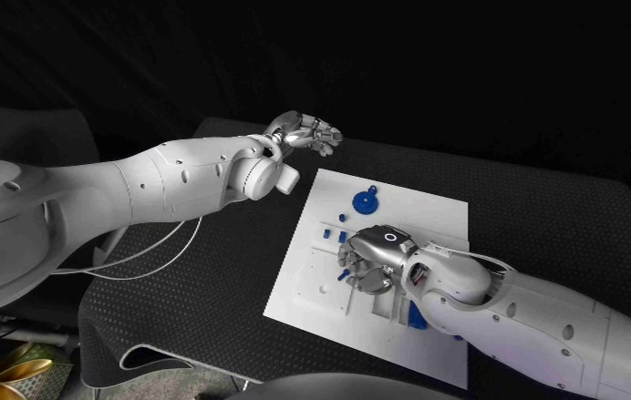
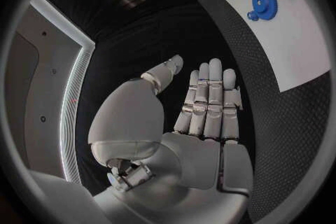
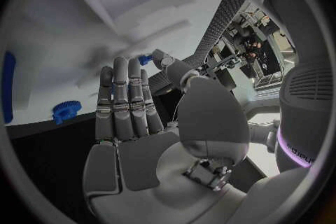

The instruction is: Assemble the parts on the task board

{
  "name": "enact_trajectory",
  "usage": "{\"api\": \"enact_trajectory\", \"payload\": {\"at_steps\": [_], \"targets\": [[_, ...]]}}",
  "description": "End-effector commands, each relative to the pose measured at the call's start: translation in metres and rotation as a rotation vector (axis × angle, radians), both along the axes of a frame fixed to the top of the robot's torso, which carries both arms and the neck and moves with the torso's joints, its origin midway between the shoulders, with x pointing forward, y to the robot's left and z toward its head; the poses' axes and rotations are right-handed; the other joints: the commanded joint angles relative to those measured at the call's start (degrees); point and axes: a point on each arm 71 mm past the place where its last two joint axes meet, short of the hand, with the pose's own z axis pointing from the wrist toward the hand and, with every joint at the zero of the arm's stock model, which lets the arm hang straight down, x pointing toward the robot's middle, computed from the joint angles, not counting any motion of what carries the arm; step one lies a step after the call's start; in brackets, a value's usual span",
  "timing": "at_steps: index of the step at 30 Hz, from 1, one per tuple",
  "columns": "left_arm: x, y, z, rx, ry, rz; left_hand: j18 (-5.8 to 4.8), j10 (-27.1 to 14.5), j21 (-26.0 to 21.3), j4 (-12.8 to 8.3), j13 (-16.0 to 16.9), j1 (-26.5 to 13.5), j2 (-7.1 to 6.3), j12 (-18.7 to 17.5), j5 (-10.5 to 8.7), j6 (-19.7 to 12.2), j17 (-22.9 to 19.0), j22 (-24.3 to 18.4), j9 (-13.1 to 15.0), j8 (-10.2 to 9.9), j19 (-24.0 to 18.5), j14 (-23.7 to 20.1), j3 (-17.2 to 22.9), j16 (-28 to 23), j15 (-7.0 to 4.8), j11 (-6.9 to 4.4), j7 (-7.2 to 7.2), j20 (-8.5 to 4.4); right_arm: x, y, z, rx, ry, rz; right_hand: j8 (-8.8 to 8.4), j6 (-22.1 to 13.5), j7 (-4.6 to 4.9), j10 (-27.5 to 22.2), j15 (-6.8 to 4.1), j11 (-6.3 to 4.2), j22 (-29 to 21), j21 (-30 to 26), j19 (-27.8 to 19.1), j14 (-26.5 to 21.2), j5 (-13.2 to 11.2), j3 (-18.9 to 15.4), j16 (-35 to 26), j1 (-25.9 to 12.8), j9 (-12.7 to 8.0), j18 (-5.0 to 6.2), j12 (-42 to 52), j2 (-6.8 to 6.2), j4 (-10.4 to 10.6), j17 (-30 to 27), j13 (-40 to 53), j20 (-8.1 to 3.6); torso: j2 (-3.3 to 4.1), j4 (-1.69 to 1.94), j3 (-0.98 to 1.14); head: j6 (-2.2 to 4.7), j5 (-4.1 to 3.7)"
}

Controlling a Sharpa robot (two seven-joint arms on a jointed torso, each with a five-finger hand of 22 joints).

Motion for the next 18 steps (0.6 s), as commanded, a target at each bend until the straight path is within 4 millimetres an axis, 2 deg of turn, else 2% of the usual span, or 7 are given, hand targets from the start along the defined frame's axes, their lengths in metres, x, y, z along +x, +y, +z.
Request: {"api": "enact_trajectory", "payload": {"at_steps": [1, 5, 8, 18], "targets": [[0.0006, -0.0024, 0.0024, -0.009, -0.004, -0.008, 0.34, 0.2, -0.3, 0.4, -0.1, 0.1, -0.51, -0.3, 0.01, -0.4, 0.1, 0.1, -0.1, 0.2, 0.2, 0.4, -0.1, -0.4, -0.11, 0.04, 0.03, 0.0, 0.0002, 0.001, -0.0034, -0.074, -0.003, 0.006, 0.16, 0.5, -0.11, -0.4, -0.07, 0.03, 1.2, 0.0, 0.3, -0.2, -1.5, 1.6, -0.2, 0.7, 0.0, 0.78, 0.4, 0.2, 0.3, 0.3, 0.9, 0.1, 0.0, -0.02, -0.02, -0.03, 0.0], [0.0007, -0.0022, 0.0025, -0.009, -0.003, -0.008, 0.33, 0.2, -0.3, 0.4, -0.1, 0.1, -0.51, -0.3, 0.0, -0.4, 0.1, 0.1, -0.1, 0.2, 0.3, 0.4, -0.1, -0.4, -0.11, 0.05, 0.03, 0.01, 0.0012, 0.0023, -0.003, -0.085, -0.006, 0.006, 0.09, 1.0, -0.21, -0.3, -0.24, -0.24, 1.2, 0.2, 0.8, 0.3, -3.6, 4.8, -0.2, 1.5, 0.0, 0.77, 0.7, 0.46, 1.0, 1.0, 2.5, 0.01, 0.01, 0.03, -0.01, -0.12, 0.04], [0.0007, -0.0021, 0.0025, -0.008, -0.002, -0.008, 0.33, 0.2, -0.3, 0.4, -0.1, 0.1, -0.5, -0.4, 0.0, -0.4, 0.1, 0.1, -0.1, 0.2, 0.3, 0.4, -0.1, -0.4, -0.11, 0.05, 0.03, 0.01, 0.0021, 0.0024, -0.0038, -0.1, -0.001, 0.007, -0.01, 1.2, -0.25, -0.1, -0.43, -0.5, 1.3, 0.6, 1.1, 0.6, -4.1, 7.0, 0.1, 1.8, 0.0, 0.78, 1.1, 0.33, 1.5, 1.9, 3.9, -0.09, 0.0, 0.03, 0.0, -0.14, 0.04], [0.0009, -0.0026, 0.003, -0.008, -0.001, -0.009, 0.33, 0.2, -0.3, 0.5, -0.1, 0.1, -0.52, -0.4, 0.0, -0.4, 0.2, 0.1, -0.1, 0.2, 0.3, 0.4, -0.1, -0.5, -0.1, 0.06, 0.04, 0.01, 0.0022, 0.0057, -0.0042, -0.109, 0.005, 0.014, -0.08, 1.4, -0.31, -0.3, -0.68, -0.77, 1.4, 1.4, 1.2, 0.7, -4.2, 7.9, 0.6, 1.2, 0.0, 0.78, 1.8, 0.41, 1.5, 3.9, 6.8, -0.22, 0.0, -0.12, 0.0, -0.28, 0.05]]}}
